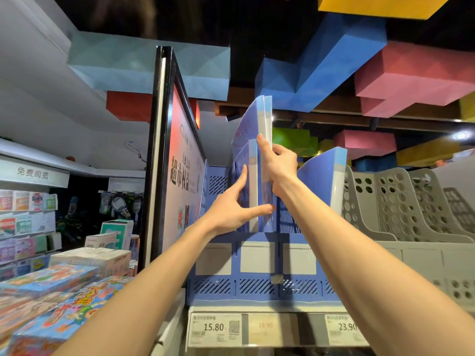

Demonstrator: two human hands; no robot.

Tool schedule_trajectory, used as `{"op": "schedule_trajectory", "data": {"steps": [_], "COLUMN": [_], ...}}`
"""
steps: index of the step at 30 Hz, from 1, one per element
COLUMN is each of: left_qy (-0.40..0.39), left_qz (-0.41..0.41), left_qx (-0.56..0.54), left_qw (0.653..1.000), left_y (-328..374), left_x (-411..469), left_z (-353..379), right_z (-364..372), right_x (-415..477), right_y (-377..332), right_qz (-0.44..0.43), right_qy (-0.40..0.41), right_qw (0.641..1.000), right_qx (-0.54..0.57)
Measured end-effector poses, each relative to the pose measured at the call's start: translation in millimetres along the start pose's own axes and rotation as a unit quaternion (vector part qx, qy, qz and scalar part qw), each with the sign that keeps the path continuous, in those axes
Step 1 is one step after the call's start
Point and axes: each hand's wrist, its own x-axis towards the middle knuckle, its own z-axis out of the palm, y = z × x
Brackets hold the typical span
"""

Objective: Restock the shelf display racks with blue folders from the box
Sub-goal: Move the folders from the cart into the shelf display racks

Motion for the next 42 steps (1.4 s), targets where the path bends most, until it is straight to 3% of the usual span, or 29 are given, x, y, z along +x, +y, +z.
{"op": "schedule_trajectory", "data": {"steps": [3, 7, 9, 19, 28, 32, 39, 42], "left_qy": [-0.013, -0.031, -0.033, -0.064, -0.076, -0.095, -0.108, -0.135], "left_qz": [0.009, 0.021, 0.025, 0.025, 0.029, 0.029, 0.017, 0.008], "left_qx": [-0.009, 0.003, 0.006, 0.022, 0.033, 0.046, 0.055, 0.081], "left_qw": [1.000, 0.999, 0.999, 0.997, 0.996, 0.994, 0.992, 0.987], "left_y": [2, 4, 5, 11, 20, 20, 20, 18], "left_x": [-1, -6, -7, -5, 4, 9, 9, 6], "left_z": [-2, -2, -2, -3, -12, -18, -17, -15], "right_z": [-8, -33, -44, -50, -46, -49, -82, -90], "right_x": [-2, -14, -24, -34, -34, -39, -47, -51], "right_y": [-1, 10, 14, 14, 18, 20, 35, 40], "right_qz": [0.012, 0.049, 0.047, -0.035, -0.018, 0.005, 0.074, 0.058], "right_qy": [-0.055, -0.220, -0.255, -0.234, -0.207, -0.248, -0.402, -0.407], "right_qw": [0.998, 0.974, 0.966, 0.972, 0.977, 0.968, 0.911, 0.910], "right_qx": [-0.015, 0.000, -0.005, 0.009, 0.045, 0.037, 0.048, 0.061]}}
